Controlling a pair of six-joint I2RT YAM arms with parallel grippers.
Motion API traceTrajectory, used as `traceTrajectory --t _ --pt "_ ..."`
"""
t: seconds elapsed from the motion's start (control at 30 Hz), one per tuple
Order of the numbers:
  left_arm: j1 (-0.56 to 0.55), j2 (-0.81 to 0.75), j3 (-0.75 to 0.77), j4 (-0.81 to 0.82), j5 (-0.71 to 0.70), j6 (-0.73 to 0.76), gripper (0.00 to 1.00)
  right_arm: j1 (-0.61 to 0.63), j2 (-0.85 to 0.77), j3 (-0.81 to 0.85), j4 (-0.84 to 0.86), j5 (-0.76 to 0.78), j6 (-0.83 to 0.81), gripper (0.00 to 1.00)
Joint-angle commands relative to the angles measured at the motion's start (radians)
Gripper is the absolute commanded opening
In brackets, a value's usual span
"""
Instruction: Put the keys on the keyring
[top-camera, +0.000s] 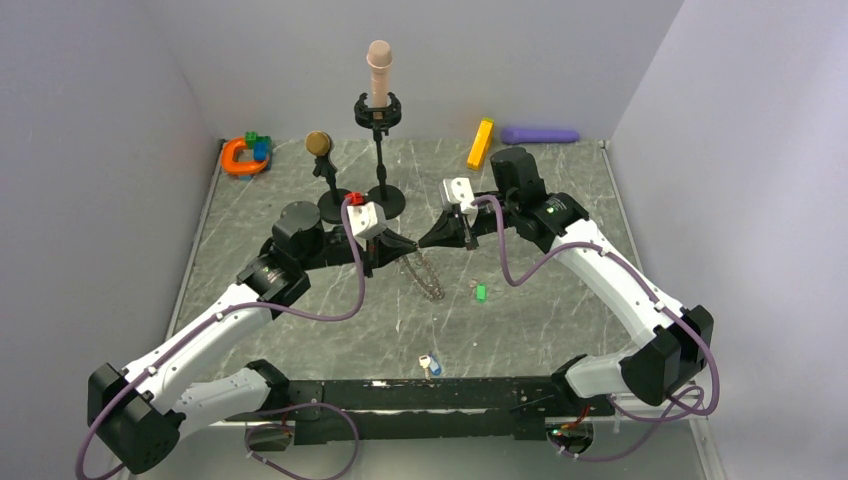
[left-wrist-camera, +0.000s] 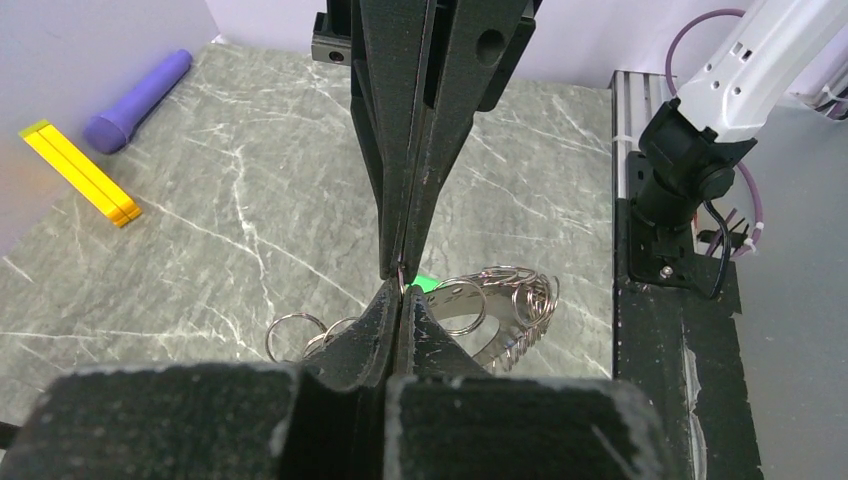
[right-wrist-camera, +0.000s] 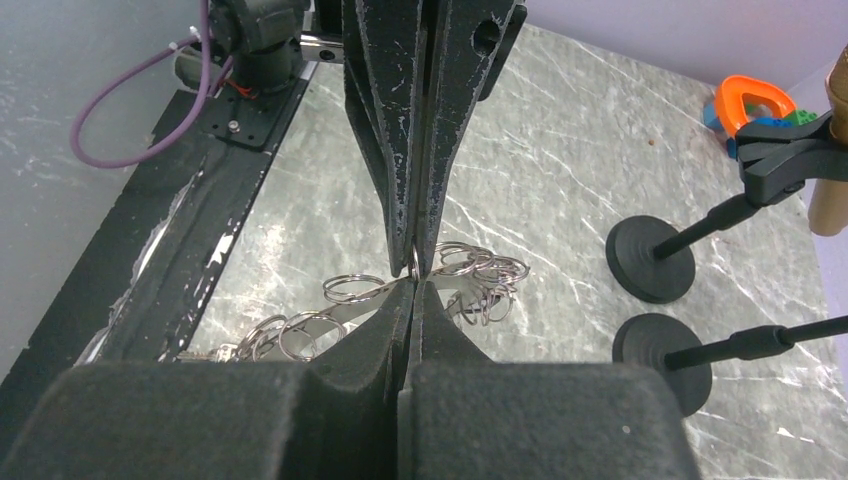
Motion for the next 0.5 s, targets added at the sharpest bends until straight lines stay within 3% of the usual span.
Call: traceTrajectory --t 0.0,0.2,0.33,0.47 --pt "-0.004 -0.022 0.032 -0.006 -0.008 0.012 0.0 0.004 -0.013 0.04 0.036 -0.035 0.0 0.0" --pt "-0.004 -0.084 -0.025 0.046 -0.044 0.051 0.0 0.004 -0.023 0.017 0.074 -0.047 0.048 0.03" --pt "-0.005 -0.111 -0.05 0.083 -0.034 0.06 0.0 0.004 -0.04 -0.016 0.141 -0.053 0.108 0.36" --pt "-0.005 -0.127 -0.066 0.093 -0.017 0.067 0.0 -0.016 -0.06 -0.034 0.203 -0.084 0.166 0.53"
